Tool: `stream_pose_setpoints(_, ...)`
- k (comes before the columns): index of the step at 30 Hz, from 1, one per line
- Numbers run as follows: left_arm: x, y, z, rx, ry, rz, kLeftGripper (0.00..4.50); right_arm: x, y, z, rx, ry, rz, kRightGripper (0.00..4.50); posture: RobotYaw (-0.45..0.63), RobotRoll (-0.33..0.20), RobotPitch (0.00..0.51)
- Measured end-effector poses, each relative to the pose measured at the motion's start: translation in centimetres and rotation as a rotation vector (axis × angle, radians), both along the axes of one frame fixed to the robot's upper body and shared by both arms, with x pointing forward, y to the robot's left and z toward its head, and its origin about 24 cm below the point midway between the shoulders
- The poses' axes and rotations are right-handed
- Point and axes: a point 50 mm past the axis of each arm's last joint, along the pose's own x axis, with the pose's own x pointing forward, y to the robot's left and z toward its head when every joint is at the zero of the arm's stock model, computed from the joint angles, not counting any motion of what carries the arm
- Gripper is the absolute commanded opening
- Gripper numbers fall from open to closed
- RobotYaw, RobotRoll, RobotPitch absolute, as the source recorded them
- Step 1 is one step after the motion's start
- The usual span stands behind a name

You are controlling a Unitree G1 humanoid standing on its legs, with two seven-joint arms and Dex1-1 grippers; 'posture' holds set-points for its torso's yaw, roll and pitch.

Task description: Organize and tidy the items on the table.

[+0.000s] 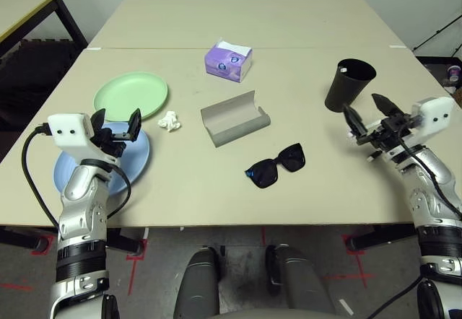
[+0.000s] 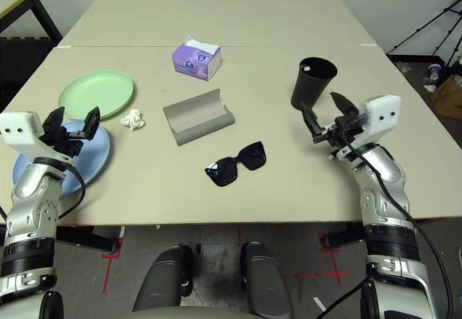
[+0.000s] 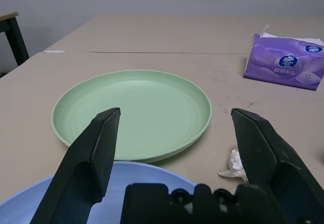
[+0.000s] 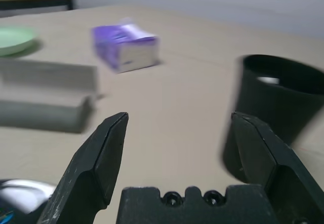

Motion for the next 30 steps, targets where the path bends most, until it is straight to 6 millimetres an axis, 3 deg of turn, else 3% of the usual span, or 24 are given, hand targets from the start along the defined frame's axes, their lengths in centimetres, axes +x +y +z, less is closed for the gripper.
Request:
stream_pose_setpoints(4, 0.0, -0.2, 0.3, 0.008, -0.010, -0.006, 4.46, 0.0, 1.4, 0.9, -0.050, 0.012, 0.145, 4.50, 0.00, 0.000, 0.088)
stream_pose_setpoints(14, -0.4, -0.3, 0.2, 0.022, 0.003, -0.019, 4.46, -0.4, 2.3, 2.1, -0.315, -0.075, 0.496, 4.50, 0.02, 0.000, 0.095)
stream_pose_setpoints(22, -0.8, 0.7, 0.9, 0.130, 0.064, -0.118, 4.46, -0.7, 2.5, 1.5, -0.329, -0.015, 0.614, 4.50, 0.03, 0.000, 0.103)
stream_pose_setpoints(30, -0.4, 2.9, 2.5, 0.255, 0.183, -0.239, 4.46, -0.5, 2.5, 0.4, -0.295, 0.009, 0.610, 4.50, 0.04, 0.000, 0.104)
